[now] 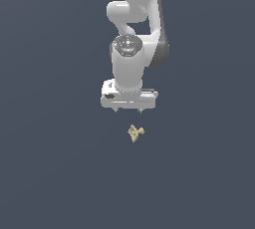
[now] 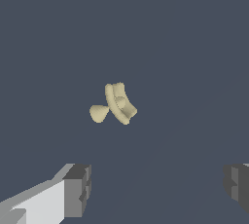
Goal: Pick up the object and move it to a goal position.
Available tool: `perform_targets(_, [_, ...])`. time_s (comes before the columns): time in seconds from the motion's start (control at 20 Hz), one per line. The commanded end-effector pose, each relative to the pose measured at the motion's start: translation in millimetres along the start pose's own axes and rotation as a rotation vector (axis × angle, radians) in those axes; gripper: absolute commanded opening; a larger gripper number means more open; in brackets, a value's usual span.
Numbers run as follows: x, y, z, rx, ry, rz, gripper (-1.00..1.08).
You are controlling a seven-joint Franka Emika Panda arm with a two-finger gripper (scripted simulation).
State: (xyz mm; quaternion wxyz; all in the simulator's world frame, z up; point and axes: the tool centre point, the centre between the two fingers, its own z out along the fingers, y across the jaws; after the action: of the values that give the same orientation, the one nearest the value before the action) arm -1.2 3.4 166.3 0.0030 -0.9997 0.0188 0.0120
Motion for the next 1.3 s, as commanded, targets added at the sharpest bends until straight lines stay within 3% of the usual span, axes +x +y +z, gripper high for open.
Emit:
perform_targets(0.0, [0.2,-0.1,-0.2,0.001,0.0,0.002,1.0])
perform_targets(0.45, [7.2,-7.5,14.9,-0.006,0.004,-0.087,1.0])
perform_targets(1.25, [29.8,-41.3,77.2,-0.012,0.02,-0.436,1.0])
